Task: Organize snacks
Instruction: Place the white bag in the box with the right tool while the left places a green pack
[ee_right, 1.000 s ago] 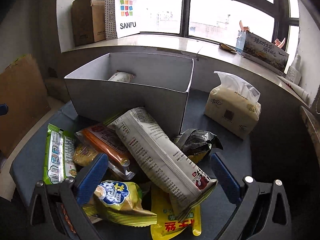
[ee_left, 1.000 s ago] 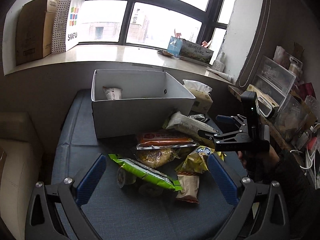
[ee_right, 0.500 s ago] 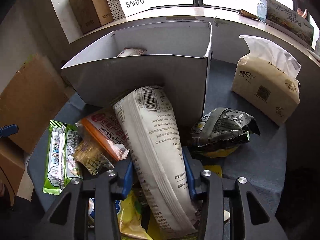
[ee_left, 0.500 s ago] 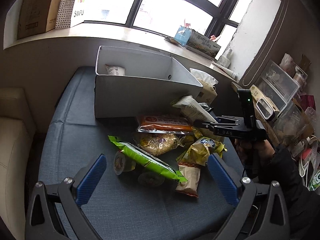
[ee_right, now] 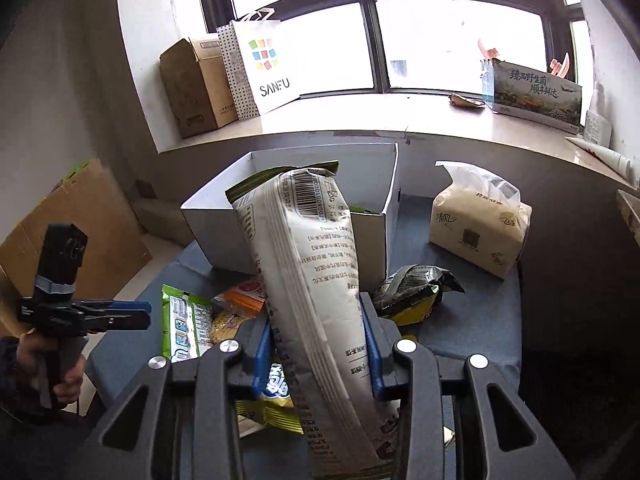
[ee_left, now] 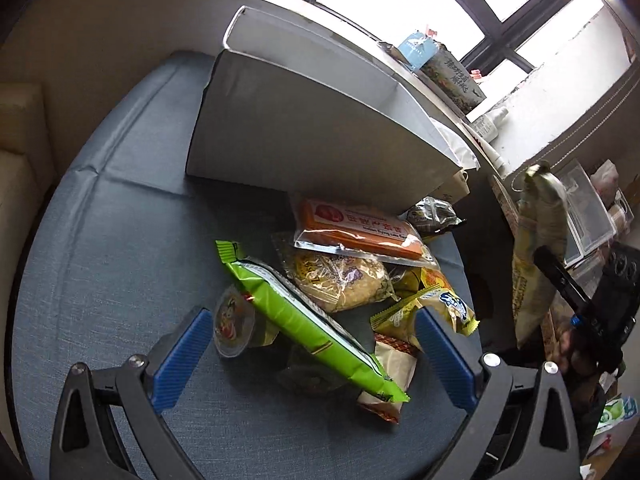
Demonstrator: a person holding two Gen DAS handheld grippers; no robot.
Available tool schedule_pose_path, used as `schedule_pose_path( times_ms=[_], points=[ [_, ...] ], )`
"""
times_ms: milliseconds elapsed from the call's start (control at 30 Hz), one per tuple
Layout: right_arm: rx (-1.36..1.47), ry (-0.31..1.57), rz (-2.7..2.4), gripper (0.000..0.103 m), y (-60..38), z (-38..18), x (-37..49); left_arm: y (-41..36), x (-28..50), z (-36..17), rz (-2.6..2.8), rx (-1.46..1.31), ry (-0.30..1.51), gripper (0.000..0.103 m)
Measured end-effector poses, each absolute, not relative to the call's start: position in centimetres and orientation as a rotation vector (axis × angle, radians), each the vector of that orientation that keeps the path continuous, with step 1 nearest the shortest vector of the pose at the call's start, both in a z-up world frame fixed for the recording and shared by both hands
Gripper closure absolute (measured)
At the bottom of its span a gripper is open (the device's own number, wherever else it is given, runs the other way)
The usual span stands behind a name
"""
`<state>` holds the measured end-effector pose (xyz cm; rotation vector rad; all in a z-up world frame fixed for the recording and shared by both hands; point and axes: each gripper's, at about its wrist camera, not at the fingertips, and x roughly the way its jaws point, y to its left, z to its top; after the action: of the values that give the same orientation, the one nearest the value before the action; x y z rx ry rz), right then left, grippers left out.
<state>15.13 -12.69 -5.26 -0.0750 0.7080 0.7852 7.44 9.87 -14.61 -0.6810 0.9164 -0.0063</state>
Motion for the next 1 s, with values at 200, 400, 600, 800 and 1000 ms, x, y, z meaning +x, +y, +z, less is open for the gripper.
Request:
schedule_pose_path(
  times_ms=[200, 400, 600, 800, 1000],
  points=[
    [-0.014, 0.674, 0.807, 0.063, -14.3, -4.4, 12.1, 10.3, 9.5, -16.5, 0.005, -0.76, 0.977, 0.01],
    [0.024, 0.68, 0.819, 0.063, -15.0, -5.4, 10.6, 11.4, 11.0, -17.3, 0.059, -0.742, 0.985, 0.077],
    [0.037, 0.721, 0.839, 0.063, -14.1, -7.0, 9.7, 10.1, 9.7, -13.8, -0.028, -0.622, 0.854, 0.087],
    [0.076, 0.716, 0.855, 0.063, -12.1, -6.9, 9.3, 9.4, 7.5, -7.4, -0.069, -0.548, 0.67, 0.088],
    [0.165, 0.731, 0.783, 0.063, -8.8, -4.4, 13.2, 12.4, 10.5, -2.0, -0.051, -0.533, 0.552, 0.088]
  ],
)
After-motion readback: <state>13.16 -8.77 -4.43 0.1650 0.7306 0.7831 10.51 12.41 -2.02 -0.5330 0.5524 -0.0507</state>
